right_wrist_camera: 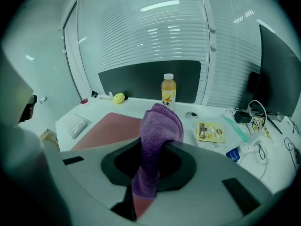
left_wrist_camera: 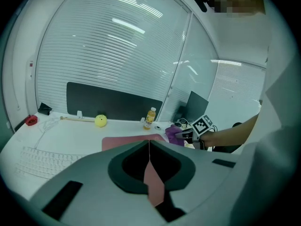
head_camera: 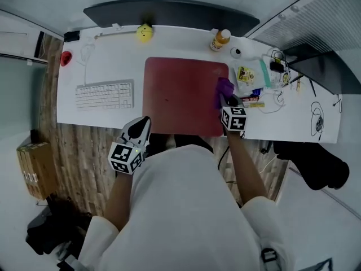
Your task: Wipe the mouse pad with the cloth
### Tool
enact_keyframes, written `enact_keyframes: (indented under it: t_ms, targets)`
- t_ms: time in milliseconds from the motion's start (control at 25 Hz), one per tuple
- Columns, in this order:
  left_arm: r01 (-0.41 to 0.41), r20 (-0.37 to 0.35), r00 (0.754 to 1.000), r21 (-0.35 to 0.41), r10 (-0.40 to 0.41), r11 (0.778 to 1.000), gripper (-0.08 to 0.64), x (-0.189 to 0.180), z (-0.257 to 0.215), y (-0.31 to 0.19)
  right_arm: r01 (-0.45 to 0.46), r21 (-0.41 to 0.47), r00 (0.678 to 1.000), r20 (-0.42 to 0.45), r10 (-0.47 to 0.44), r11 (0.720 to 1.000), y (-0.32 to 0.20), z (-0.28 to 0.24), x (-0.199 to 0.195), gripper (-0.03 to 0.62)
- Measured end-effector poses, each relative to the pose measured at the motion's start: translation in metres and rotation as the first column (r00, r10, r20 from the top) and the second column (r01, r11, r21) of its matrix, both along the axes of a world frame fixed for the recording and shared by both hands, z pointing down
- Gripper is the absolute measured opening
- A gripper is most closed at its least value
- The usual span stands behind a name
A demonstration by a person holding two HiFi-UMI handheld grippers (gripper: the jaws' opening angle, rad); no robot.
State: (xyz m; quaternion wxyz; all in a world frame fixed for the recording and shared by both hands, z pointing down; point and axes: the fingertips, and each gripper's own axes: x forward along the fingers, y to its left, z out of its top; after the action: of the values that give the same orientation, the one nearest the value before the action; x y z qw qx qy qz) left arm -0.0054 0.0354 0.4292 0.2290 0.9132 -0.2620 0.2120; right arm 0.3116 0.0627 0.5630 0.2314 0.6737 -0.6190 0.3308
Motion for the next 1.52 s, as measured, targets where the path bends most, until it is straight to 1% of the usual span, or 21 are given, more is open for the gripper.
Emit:
enact_keyframes:
  t_ms: [240,440,640,800,960,1160,1280,1520]
  targets:
    - [-0.074,-0.01,0.997,0.01,0.074,0.997,0.021,-0.047,0.001,0.011,-0.044,0.032,0.999,-0.024,0.045,0.999,0.024,-0.031,-0.044,0.084]
    - [-0.127,-0.028,0.992,-0.001,0.126,0.992,0.021,-0.085,-0.004,0.028,-0.053,0.065,0.998,-0.037,0.056,0.996,0.056,-0.058,-0.094,0.084]
    - [-0.177,-0.078,0.981,0.006,0.177,0.984,0.021,-0.105,-0.012,0.037,-0.066,0.113,0.996,-0.045,0.072,0.991,0.09,-0.089,-0.138,0.084]
    - [-0.215,-0.103,0.971,0.019,0.216,0.976,0.021,-0.109,-0.021,0.044,-0.095,0.165,0.994,-0.028,0.101,0.982,0.117,-0.118,-0.157,0.084]
    - [-0.251,-0.12,0.96,0.045,0.255,0.967,0.021,-0.103,-0.037,0.056,-0.133,0.212,0.99,-0.011,0.138,0.968,0.142,-0.144,-0.164,0.084]
    - [-0.27,-0.139,0.95,0.078,0.278,0.96,0.021,-0.089,-0.058,0.075,-0.151,0.267,0.988,0.011,0.154,0.952,0.167,-0.168,-0.16,0.084]
    - [-0.264,-0.145,0.95,0.094,0.275,0.96,0.021,-0.08,-0.069,0.084,-0.149,0.29,0.988,0.012,0.152,0.945,0.178,-0.179,-0.151,0.084]
    - [-0.233,-0.147,0.958,0.1,0.246,0.967,0.021,-0.064,-0.075,0.102,-0.122,0.319,0.992,0.007,0.126,0.94,0.192,-0.195,-0.131,0.084]
